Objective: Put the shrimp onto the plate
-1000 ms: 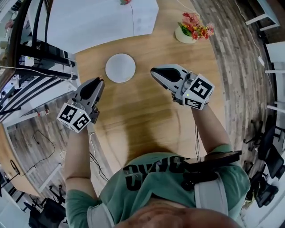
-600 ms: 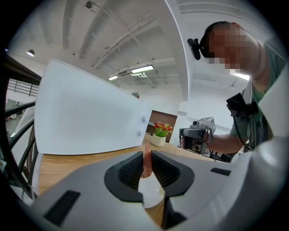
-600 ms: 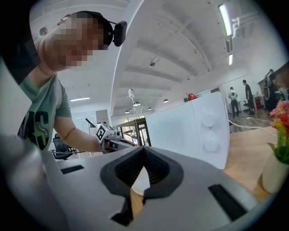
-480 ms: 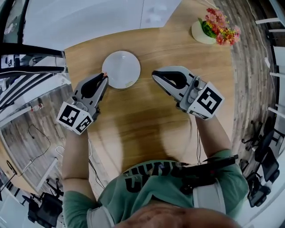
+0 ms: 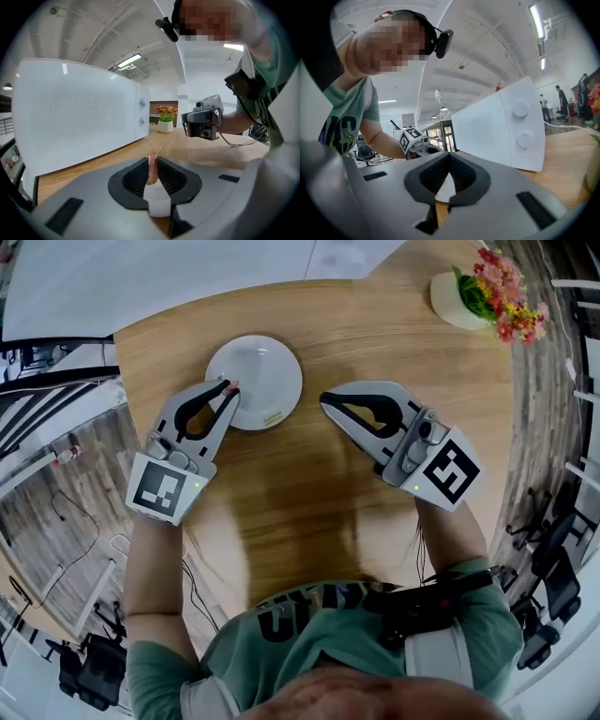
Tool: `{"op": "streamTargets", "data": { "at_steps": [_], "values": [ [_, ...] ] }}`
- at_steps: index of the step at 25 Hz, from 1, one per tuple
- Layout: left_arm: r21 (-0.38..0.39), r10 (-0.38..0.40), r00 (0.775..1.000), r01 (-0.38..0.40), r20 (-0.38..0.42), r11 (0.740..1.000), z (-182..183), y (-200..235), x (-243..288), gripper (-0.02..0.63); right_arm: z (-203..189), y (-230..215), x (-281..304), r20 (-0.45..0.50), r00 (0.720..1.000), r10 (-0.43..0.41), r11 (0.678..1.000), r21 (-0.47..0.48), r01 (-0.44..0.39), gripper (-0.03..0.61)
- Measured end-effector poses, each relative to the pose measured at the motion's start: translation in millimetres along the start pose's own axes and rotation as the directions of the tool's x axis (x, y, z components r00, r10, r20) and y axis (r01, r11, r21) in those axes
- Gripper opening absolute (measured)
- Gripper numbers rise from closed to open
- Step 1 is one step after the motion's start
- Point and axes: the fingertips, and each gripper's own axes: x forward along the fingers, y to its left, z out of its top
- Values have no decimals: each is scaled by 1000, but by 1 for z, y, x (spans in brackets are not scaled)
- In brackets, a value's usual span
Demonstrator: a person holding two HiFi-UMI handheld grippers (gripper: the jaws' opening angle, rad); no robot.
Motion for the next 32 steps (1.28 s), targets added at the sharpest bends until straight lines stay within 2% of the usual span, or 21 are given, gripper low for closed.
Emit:
{"op": "streamTargets", "data": {
  "at_steps": [8,16,24,27,32],
  "values": [
    [159,-9,994,27,-112,987,-9,9,26,60,-17,-6,6,-21,1000,10,1000,-25,-10,6],
    [162,-10,989,35,-150,986,-20,14,40,60,-24,-6,3,-28,1000,14,1000,-28,-15,6],
    [210,14,987,20,-159,977,-24,14,44,63,-25,-6,4,-16,1000,20,1000,-11,-20,6],
    [202,-1,990,30,-142,979,-16,16,43,189,-26,-6,6,-19,1000,21,1000,-10,-22,6],
    [192,-13,993,36,-120,981,-12,15,39,207,-26,-5,8,-18,1000,23,1000,-9,-23,6]
  ]
}}
